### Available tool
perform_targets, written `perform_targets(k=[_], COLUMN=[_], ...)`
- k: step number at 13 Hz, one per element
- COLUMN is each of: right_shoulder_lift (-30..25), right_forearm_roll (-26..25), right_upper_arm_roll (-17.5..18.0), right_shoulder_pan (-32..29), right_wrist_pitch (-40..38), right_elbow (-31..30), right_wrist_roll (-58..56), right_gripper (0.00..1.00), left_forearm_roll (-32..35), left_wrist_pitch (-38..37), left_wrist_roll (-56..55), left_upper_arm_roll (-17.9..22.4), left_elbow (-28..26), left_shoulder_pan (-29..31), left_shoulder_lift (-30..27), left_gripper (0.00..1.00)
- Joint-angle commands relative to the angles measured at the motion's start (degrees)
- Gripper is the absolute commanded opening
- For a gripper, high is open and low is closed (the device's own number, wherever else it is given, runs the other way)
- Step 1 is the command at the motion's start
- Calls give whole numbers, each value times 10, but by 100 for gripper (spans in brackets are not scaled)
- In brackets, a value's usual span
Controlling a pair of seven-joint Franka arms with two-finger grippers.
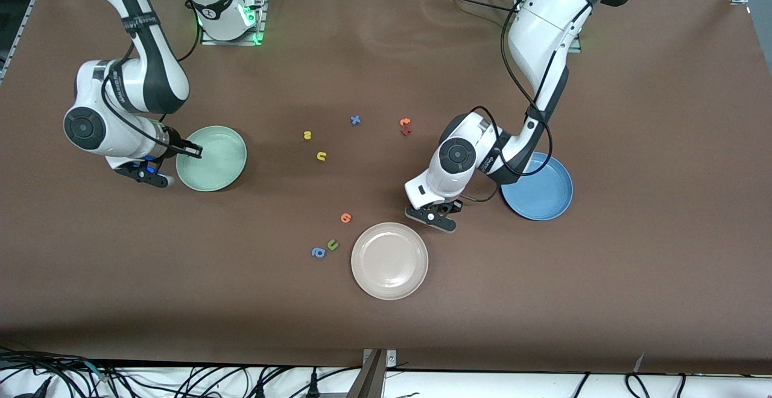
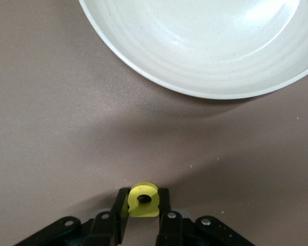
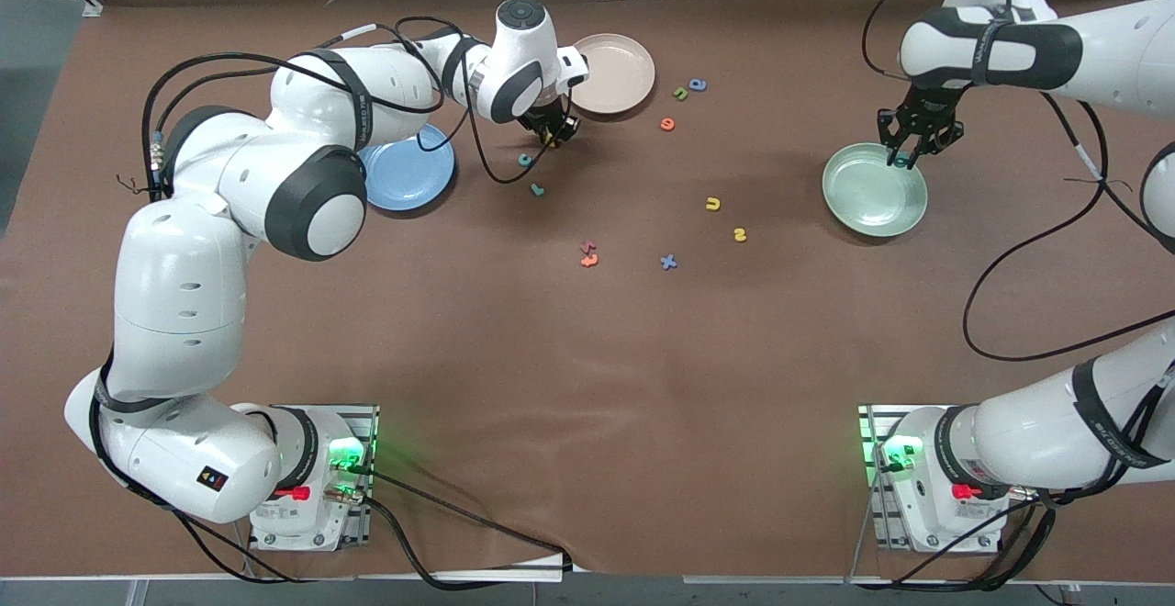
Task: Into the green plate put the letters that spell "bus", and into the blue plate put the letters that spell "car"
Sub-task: 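Drop the cyan b in the green plate while the left gripper carries yellow o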
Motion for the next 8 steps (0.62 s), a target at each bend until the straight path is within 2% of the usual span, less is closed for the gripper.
perform_targets(k=[1,3,4,5,6,7,8], right_shoulder_lift=[18,34,37,37,36,31,23], right_forearm_roll=[-2,-2,-2,-2,-1,-1,0], right_upper_arm_roll=[-20,-28,-28,-28,-28,-28,-27], right_shoulder_pan=[3,2,2,2,2,2,3], right_wrist_pitch=[65,78,79,77,76,74,59], right_elbow=[-33,-33,-34,-33,-33,-33,-31], right_wrist_roll=[-61,-77,-77,-77,-76,-75,-70], right_gripper=[19,19,23,48,93,99,99], left_forearm_roll=[11,12,8,5,4,4,3], left_wrist_pitch=[-10,-23,-39,-48,-55,-74,-91], left_wrist_roll=[11,17,20,21,22,32,47], left_upper_arm_roll=[3,1,-1,-1,-1,-3,-4], left_elbow=[9,12,13,14,13,13,13], left_shoulder_pan=[1,9,13,18,19,27,38], left_shoulder_lift=[-4,-23,-29,-37,-47,-53,-62], left_gripper=[19,19,19,19,19,19,19])
